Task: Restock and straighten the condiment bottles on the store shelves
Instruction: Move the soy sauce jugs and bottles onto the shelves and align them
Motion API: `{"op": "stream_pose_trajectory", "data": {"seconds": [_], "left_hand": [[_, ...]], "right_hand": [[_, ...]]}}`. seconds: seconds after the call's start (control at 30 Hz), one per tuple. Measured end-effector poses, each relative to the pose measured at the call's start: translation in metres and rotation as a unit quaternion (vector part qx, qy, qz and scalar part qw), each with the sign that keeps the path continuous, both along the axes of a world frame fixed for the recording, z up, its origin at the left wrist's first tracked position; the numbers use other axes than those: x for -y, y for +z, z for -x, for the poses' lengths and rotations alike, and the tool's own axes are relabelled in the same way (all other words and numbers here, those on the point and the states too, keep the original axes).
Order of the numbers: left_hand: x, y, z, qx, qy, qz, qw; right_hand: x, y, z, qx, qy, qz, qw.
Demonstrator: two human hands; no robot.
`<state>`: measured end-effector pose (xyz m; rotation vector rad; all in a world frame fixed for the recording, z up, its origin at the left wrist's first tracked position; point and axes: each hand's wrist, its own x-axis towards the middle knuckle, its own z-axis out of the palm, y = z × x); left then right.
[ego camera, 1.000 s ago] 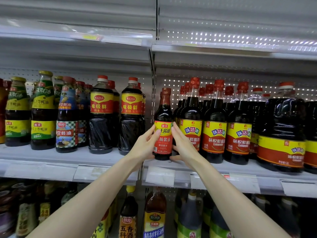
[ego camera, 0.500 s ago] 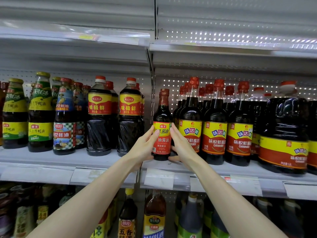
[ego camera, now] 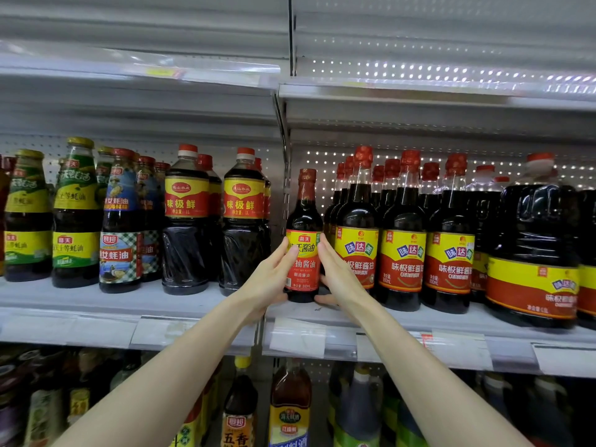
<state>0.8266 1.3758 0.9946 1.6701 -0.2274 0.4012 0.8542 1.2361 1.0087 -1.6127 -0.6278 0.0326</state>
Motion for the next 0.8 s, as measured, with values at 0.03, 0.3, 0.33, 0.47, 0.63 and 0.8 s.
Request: {"op": "stream_pose_trajectory", "data": {"seconds": [0.03, 0.3, 0.33, 0.47, 0.63, 0.8], "left_hand": [[-0.0003, -0.0003, -0.0001, 0.000, -0.002, 0.005, 1.000], [-0.0006, 0.0001, 0.0008, -0.004, -0.013, 0.019, 1.000], [-0.0001, 0.0003, 0.0013, -0.005, -0.014, 0.018, 1.000], [0.0017, 0.0007, 0.0036, -0.003, -0.016, 0.010, 1.000], [0.0003, 0.0005, 0.0023, -0.006, -0.012, 0.014, 1.000], [0.0018, 0.0007, 0.0023, -0.006, -0.007, 0.011, 1.000]], "right_hand": [[0.0000, -0.0001, -0.0001, -0.001, 0.000, 0.000, 1.000], [-0.0012, -0.0018, -0.0020, 0.003, -0.004, -0.001, 1.000], [-0.0012, -0.0023, -0.0023, 0.003, -0.004, -0.001, 1.000], [-0.0019, -0.0031, -0.0041, -0.001, -0.004, -0.004, 1.000], [-0.0022, -0.0031, -0.0030, 0.000, -0.002, -0.002, 1.000], [-0.0006, -0.0019, -0.0028, -0.004, 0.002, -0.006, 1.000]]}}
